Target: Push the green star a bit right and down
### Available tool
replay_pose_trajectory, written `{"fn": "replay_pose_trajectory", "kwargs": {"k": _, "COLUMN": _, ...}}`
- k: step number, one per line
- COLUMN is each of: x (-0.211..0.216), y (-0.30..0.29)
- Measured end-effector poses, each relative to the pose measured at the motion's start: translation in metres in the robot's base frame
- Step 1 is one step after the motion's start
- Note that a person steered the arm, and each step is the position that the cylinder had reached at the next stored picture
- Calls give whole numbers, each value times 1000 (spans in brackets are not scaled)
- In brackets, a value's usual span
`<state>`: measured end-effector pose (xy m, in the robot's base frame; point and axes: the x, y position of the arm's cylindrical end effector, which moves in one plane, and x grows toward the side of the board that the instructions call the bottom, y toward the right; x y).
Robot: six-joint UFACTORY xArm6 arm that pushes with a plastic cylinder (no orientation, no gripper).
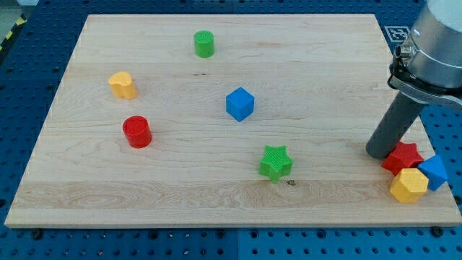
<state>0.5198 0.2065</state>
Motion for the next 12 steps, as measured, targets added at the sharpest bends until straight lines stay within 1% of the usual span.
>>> {"fn": "replay_pose_trajectory", "kwargs": {"k": 2, "x": -95, "y": -42}}
{"fn": "replay_pose_trajectory", "kwargs": {"k": 3, "x": -95, "y": -60}}
{"fn": "replay_pose_trajectory", "kwargs": {"k": 4, "x": -95, "y": -96}}
{"fn": "replay_pose_trajectory", "kwargs": {"k": 6, "x": -90, "y": -101}}
{"fn": "replay_pose_trajectory", "kwargs": {"k": 8, "x": -34, "y": -138}}
{"fn": "replay_pose_trajectory", "kwargs": {"k": 9, "x": -16, "y": -155}}
{"fn": "replay_pose_trajectory", "kwargs": {"k": 10, "x": -9, "y": -168}}
{"fn": "replay_pose_trajectory", "kwargs": {"k": 12, "x": -1, "y": -174}}
